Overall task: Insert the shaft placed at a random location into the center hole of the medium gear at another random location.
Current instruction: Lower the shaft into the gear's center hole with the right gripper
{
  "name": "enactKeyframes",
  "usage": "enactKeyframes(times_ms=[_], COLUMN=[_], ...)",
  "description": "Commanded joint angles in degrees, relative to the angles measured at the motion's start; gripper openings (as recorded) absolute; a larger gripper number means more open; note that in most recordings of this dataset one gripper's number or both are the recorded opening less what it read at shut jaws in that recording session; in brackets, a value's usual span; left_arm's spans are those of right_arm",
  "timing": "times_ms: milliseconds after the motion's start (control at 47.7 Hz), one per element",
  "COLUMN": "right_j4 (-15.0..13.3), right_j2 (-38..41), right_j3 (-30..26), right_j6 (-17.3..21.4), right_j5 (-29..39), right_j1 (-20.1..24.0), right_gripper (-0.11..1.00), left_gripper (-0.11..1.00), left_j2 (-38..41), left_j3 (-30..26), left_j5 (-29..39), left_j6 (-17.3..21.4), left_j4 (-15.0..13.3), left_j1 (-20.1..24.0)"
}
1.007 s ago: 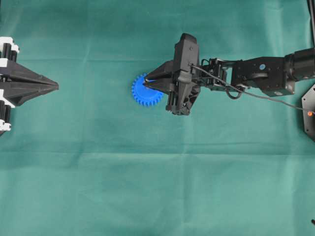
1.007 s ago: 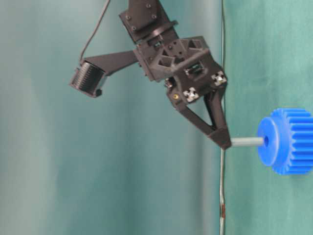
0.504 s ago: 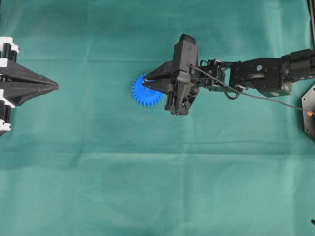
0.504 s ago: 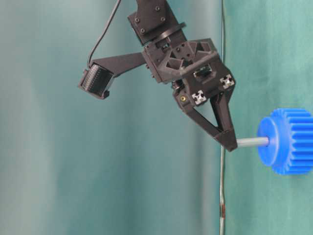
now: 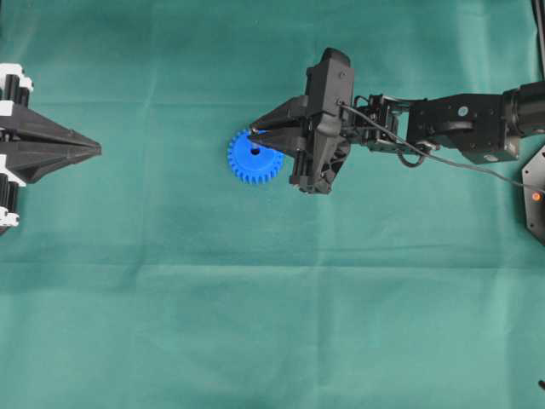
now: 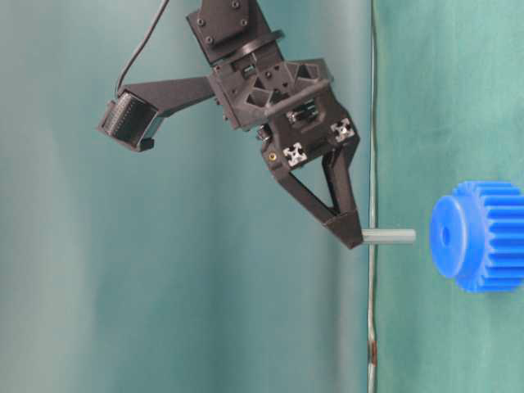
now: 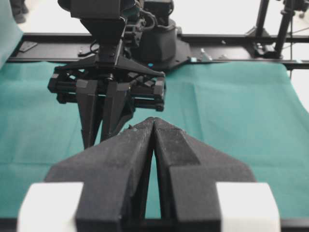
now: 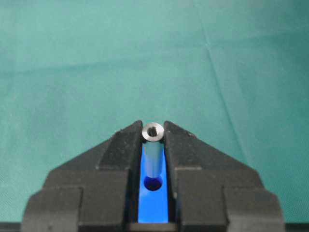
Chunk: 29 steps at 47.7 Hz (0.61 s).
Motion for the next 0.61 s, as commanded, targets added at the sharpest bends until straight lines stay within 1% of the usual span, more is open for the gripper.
enactKeyframes(times_ms=[0, 273, 587], right_j4=[0.09, 0.18, 0.70], right_j2=[-1.05, 1.76, 3.34], right_j3=[-0.70, -1.14, -1.14], right_j6=[-0.79, -0.26, -0.18], right_j5=[-0.97, -2.37, -2.37], right_j1=[0.00, 0.09, 0.35], right_gripper=[0.13, 0.13, 0.13], left_gripper=[0.00, 0.00, 0.00], left_j2=[0.35, 0.35, 0.35], left_j3=[-1.32, -1.32, -1.32], left_j5=[-0.26, -0.26, -0.26], left_j6=[0.00, 0.00, 0.00], left_j4=[0.18, 0.18, 0.18], left_j1=[0.09, 0.09, 0.09])
